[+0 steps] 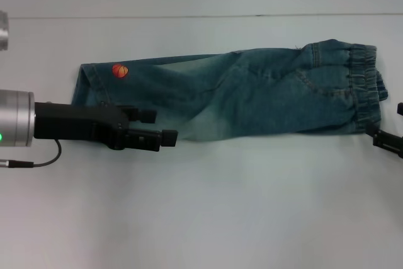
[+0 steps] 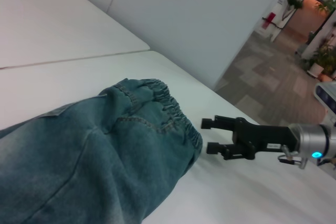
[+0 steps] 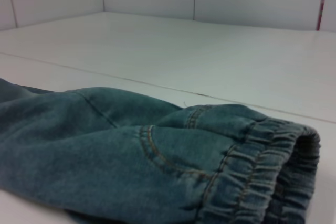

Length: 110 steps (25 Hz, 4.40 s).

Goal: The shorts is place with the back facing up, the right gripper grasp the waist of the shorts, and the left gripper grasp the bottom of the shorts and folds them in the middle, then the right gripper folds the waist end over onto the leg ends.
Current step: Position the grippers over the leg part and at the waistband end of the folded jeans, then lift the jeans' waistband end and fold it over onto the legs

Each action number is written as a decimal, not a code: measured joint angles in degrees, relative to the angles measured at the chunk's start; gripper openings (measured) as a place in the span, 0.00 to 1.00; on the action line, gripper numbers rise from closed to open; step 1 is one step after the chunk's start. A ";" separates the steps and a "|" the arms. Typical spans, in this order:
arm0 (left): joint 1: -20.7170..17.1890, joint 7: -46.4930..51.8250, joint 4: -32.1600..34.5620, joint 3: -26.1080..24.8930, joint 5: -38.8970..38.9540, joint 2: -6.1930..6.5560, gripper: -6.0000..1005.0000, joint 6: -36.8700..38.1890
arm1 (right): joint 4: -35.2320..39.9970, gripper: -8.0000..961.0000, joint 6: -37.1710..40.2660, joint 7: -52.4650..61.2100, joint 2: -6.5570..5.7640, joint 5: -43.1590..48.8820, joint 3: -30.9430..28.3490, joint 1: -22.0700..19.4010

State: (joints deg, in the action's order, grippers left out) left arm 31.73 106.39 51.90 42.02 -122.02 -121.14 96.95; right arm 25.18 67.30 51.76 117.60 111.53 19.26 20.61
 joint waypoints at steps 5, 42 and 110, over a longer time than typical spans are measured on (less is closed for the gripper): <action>-0.11 0.11 0.02 0.00 0.05 -0.52 0.91 0.08 | -0.55 0.95 -2.34 2.05 -0.68 0.43 0.50 1.80; -0.12 0.18 -0.13 -0.05 0.98 -2.81 0.88 -1.49 | 0.10 0.27 0.49 3.09 -3.15 3.32 8.73 2.78; 14.75 -73.89 -76.69 -28.52 18.05 -3.50 0.06 -43.41 | 20.76 0.06 31.60 23.12 -3.82 2.02 8.99 15.70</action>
State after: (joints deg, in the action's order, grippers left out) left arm 46.48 32.50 -24.79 13.50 -103.97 -124.63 53.54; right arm 45.94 98.90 74.89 113.78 113.55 28.25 36.31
